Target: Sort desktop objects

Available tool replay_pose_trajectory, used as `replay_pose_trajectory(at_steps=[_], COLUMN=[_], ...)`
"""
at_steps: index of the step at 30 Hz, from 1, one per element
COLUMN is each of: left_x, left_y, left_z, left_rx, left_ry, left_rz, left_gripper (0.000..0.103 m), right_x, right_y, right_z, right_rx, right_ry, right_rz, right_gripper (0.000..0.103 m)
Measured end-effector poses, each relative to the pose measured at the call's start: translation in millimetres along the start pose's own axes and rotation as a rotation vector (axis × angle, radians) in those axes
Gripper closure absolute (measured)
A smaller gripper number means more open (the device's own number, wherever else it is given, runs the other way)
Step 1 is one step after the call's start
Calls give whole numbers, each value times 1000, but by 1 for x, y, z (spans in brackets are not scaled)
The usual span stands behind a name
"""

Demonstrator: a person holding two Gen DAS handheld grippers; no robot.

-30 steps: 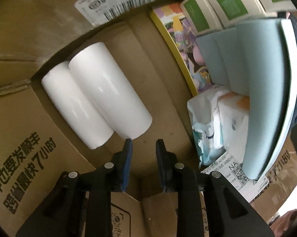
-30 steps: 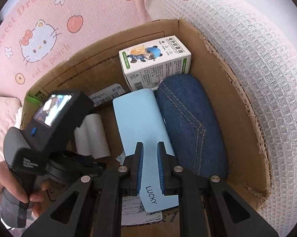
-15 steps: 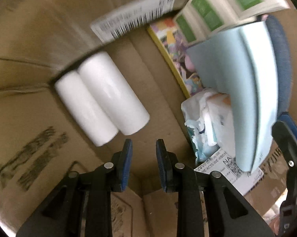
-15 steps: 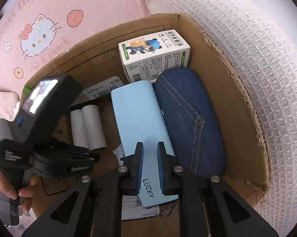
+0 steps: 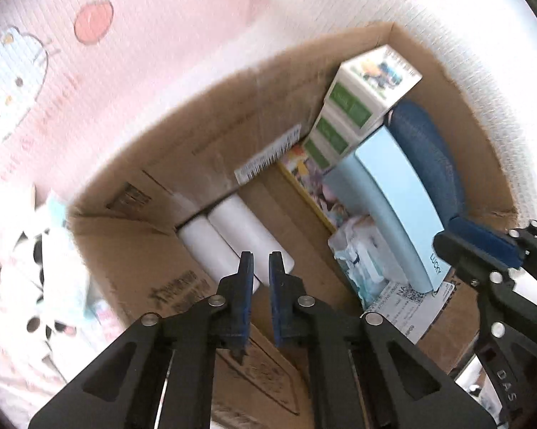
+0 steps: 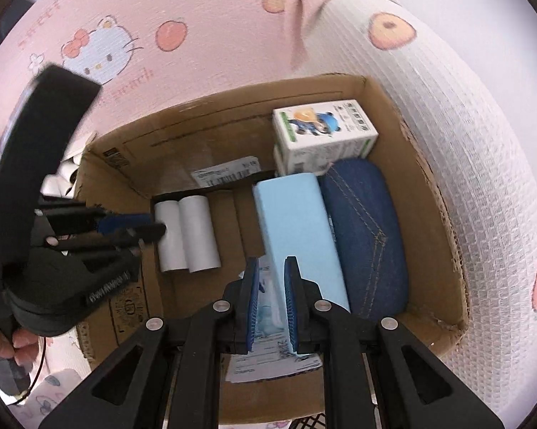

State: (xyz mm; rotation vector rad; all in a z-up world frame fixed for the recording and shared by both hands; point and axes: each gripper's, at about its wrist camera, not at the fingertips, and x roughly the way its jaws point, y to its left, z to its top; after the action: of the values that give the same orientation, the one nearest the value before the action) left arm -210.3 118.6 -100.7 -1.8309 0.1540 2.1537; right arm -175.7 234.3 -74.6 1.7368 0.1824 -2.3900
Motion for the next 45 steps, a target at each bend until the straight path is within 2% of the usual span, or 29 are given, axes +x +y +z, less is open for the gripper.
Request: replay_pose_trajectory(at_steps=[4,5,8,12,16,20,23,25,28,32,38,42,45], left_x=[-2,7,17,3,-16,-27,-37,-42,-43,-37,-27,-14,-5], left_y=[15,17,28,48,61,70,71,73,86,115,171,216,244], left_z=[-5,-9,-17,-36,-59,-91,-117,-132,-155,-185,-227,-257,-273], left_rx=[32,34,27,1,-7,-24,-4,7,-10,-66,-233,-419,-520], left_ry=[-84,-100,-189,-323,-439,-563,-650,-677,-680,-647,-604,-569,-546], left_rz=[-67,-80,-153,-239,-246,-263,-183,-134,-105,-53,8,-22,-24], left_gripper=[94,94,94,94,94,94,94,94,94,94,94,93,92], right_x=[0,0,-1,-5,-10,-22,-34,-42,-52,-52,-35,-17,1], right_y=[12,15,22,31,36,52,67,80,105,141,193,220,243], right_z=[0,-1,-4,-9,-17,-31,-39,-44,-53,-63,-71,-78,-87], right_rx=[-30,-37,-59,-89,-94,-115,-153,-192,-278,-390,-473,-454,-462], right_ry=[10,12,11,-12,-63,-174,-270,-334,-427,-485,-499,-492,-474], right_rz=[-22,-28,-50,-87,-92,-71,-47,-42,-46,-57,-17,55,122], right_gripper=[92,92,92,92,92,92,92,92,92,92,92,92,92])
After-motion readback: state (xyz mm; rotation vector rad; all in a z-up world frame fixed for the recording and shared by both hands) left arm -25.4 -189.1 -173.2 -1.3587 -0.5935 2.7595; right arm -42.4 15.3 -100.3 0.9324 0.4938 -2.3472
